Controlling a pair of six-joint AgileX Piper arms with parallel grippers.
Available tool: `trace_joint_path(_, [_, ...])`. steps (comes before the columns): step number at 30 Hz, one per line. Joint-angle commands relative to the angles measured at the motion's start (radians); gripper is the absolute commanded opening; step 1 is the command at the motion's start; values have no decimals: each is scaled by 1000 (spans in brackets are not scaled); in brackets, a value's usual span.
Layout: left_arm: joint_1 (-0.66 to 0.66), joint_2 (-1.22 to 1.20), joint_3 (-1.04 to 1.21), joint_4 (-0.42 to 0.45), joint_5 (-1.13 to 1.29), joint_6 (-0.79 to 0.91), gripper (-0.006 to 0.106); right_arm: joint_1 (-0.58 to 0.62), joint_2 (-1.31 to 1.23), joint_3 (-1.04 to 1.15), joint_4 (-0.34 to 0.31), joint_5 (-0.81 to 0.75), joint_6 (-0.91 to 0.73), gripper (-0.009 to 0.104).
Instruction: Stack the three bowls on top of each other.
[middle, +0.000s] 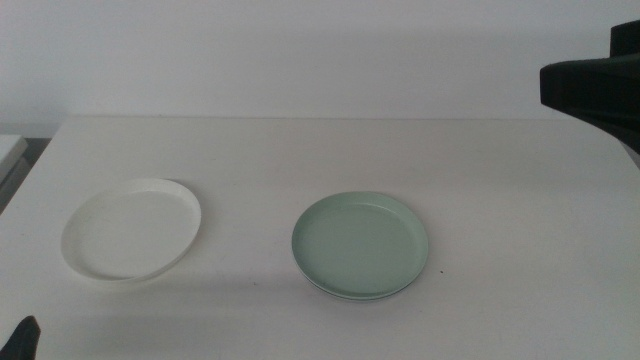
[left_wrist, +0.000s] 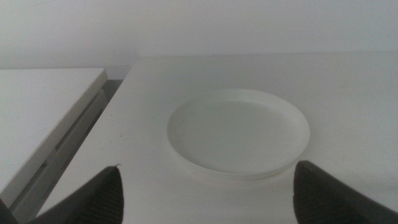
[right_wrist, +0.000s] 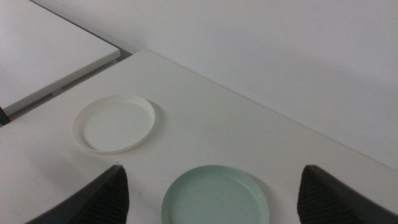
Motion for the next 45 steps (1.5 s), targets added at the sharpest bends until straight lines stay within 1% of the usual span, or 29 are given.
trace_joint_path(1, [-4,-3,0,2,-12,-5,94,1,-3,2,6,-5,-4,93])
trace_joint_path(4, [-4,-3,0,2,-12,-5,94,1,-3,2,10,-5,-2,93])
trace_joint_path(5, [-4,-3,0,19,-7,0,94,1,-3,2,10,-5,-2,93])
trace_joint_path(8, [-4,-3,-52,34,80,0,94,1,-3,2,10,-5,-2,93])
trace_joint_path(12, [-4,17,-271,23,217,0,94,1,-3,2,10,-5,-2,93])
trace_joint_path(15, [-4,133,-438,-35,270,15,94,1,-3,2,10,-5,-2,93])
trace_joint_path(18, [-4,282,-638,-62,360,15,94,1,-3,2,10,-5,-2,93])
trace_joint_path(19, [-4,338,-708,-49,380,18,94,1,-3,2,10,-5,-2,93])
trace_joint_path(21, [-4,430,-831,21,415,23,94,1,-3,2,10,-5,-2,93])
trace_joint_path(22, [-2,471,-891,27,438,23,94,1,-3,2,10,-5,-2,93])
trace_joint_path(24, [-2,532,-985,-8,541,23,94,1,-3,2,10,-5,-2,93])
trace_joint_path(26, [-2,578,-1060,-10,669,25,94,1,-3,2,10,-5,-2,93])
trace_joint_path(29, [-2,611,-1091,-10,782,3,94,1,-3,2,10,-5,-2,93])
trace_joint_path(35, [-2,619,-1089,-16,850,-31,94,1,-3,2,10,-5,-2,93])
trace_joint_path(37, [-2,619,-1089,-52,829,-32,94,1,-3,2,10,-5,-2,93])
trace_joint_path(38, [-2,624,-1089,-87,818,-77,94,1,-3,2,10,-5,-2,93])
trace_joint_path(39, [-2,639,-1089,-112,816,-167,94,1,-3,2,10,-5,-2,93])
trace_joint_path(40, [-2,655,-1091,-117,821,-224,94,1,-3,2,10,-5,-2,93])
trace_joint_path(42, [-2,719,-1094,-115,830,-246,94,1,-3,2,10,-5,-2,93])
trace_joint_path(45, [-2,856,-1114,-66,831,-249,94,1,-3,2,8,-5,-2,93])
